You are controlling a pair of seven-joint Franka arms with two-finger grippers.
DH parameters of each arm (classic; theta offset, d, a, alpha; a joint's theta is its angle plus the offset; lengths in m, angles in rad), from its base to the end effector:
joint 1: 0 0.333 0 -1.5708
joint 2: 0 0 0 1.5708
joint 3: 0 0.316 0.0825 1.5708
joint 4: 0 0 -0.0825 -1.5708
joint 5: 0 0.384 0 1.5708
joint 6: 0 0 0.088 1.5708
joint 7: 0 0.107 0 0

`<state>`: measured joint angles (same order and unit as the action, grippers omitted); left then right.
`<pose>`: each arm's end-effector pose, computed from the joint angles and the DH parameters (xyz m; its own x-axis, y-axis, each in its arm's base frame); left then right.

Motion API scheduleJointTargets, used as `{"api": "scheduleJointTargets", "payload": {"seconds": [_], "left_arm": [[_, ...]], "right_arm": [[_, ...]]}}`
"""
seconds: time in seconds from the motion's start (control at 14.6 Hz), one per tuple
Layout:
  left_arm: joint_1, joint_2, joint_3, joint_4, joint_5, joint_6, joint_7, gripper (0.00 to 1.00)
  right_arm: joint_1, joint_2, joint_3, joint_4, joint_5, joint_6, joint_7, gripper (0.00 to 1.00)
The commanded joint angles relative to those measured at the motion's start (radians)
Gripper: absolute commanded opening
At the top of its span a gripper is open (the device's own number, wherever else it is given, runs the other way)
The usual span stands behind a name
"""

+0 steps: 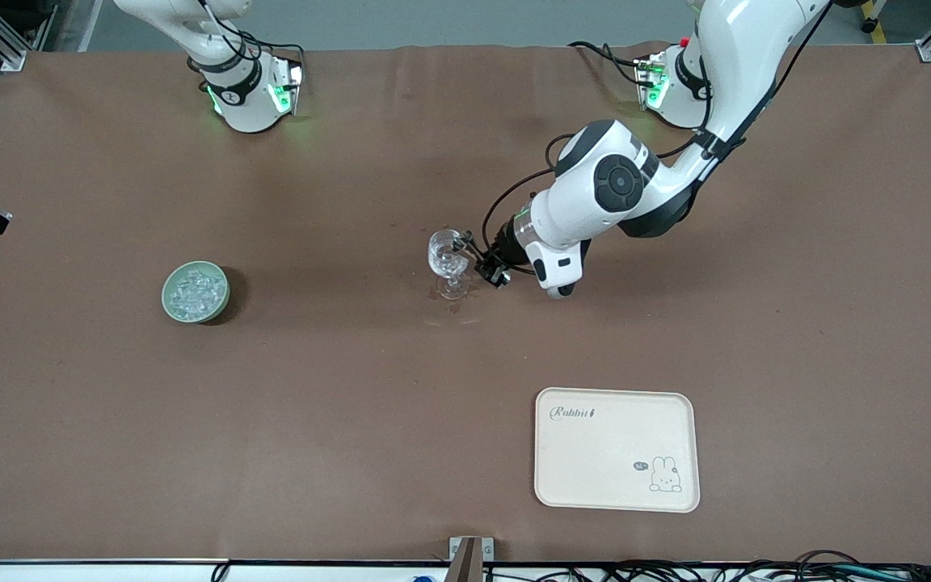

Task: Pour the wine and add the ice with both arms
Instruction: 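Carry the metal jigger with the left gripper over the wine glass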

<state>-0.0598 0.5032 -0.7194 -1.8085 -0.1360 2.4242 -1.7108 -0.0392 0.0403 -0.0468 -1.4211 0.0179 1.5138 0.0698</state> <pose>0.5057 -0.4326 0.3482 0.4096 0.7999 -0.4386 0.9081 -0.4036 0.1119 0.5595 -0.0456 0.6671 0.9868 -0.1539 0.0512 -0.1531 -0.9880 -0.0195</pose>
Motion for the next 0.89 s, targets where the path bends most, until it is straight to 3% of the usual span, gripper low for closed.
{"api": "scheduleJointTargets", "payload": {"seconds": [0.0,0.48,0.82], "left_arm": [[-0.002,0.003,-0.012,0.004,0.044,0.006,-0.029,0.0],[-0.011,0.023,-0.037,0.02,0.203,0.006,-0.174,0.0],[-0.011,0.023,-0.04,0.02,0.219,0.004,-0.194,0.0]], "right_arm": [[-0.004,0.007,0.004,0.014,0.01,-0.01,0.008,0.01],[-0.004,0.007,0.004,0.014,0.011,-0.01,0.008,0.01],[-0.004,0.007,0.004,0.014,0.011,-0.01,0.008,0.01]]}}
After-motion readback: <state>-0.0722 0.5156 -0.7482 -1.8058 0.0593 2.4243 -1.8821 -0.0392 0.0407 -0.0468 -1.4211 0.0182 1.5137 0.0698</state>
